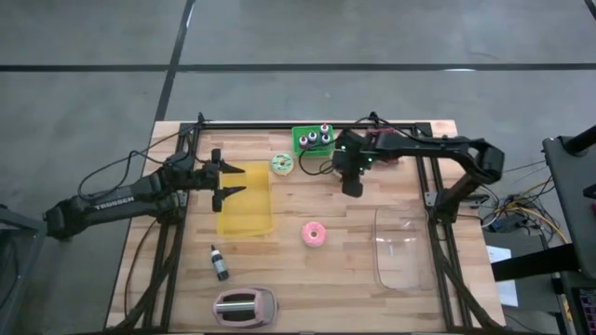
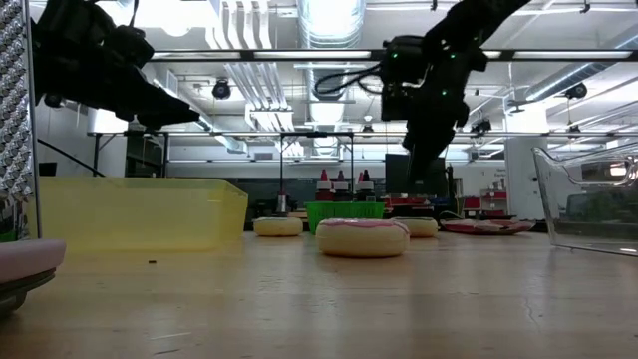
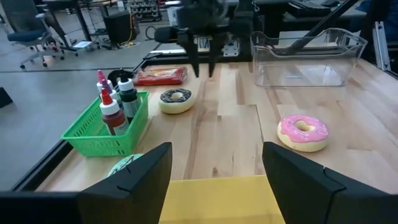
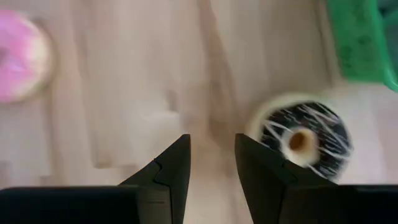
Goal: Pick & Place Food Item
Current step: Put the black donut into the transparent bin
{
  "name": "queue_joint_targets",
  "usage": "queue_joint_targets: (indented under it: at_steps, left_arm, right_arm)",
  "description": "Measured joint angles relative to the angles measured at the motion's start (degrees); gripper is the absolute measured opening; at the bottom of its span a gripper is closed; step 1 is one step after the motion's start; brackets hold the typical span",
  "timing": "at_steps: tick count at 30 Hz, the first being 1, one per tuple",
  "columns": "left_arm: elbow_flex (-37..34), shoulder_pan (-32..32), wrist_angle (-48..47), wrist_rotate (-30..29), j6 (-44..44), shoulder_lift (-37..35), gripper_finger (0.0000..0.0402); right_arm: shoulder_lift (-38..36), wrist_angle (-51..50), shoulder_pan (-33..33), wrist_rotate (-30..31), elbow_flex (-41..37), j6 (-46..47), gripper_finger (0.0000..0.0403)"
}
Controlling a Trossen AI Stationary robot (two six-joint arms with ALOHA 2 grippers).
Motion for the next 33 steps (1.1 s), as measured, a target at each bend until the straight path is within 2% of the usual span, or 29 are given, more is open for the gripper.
queue_joint_targets:
  at_steps: [3,8,14,25,33]
  left_arm:
    - [0.0,0.0,0.0,0.0,0.1,0.0,0.0257]
    - [0.0,0.0,0.0,0.2,0.5,0.0,0.0257]
    - [0.0,0.0,0.0,0.2,0.9,0.0,0.0257]
    - [0.0,0.0,0.0,0.5,1.1,0.0,0.0257]
    - [-0.1,0.0,0.0,0.6,1.1,0.0,0.0257]
  right_arm:
    - [3.5,-3.8,-0.7,2.7,3.4,-1.0,0.0136]
    - [7.0,-6.9,-1.5,2.5,7.6,-2.5,0.0166]
    - [9.3,-7.8,-2.3,1.9,8.5,-3.1,0.0193]
    - [13.9,-5.1,-2.8,4.0,7.7,-3.5,0.0196]
    - [13.0,-4.7,-3.2,7.2,7.8,-4.1,0.0196]
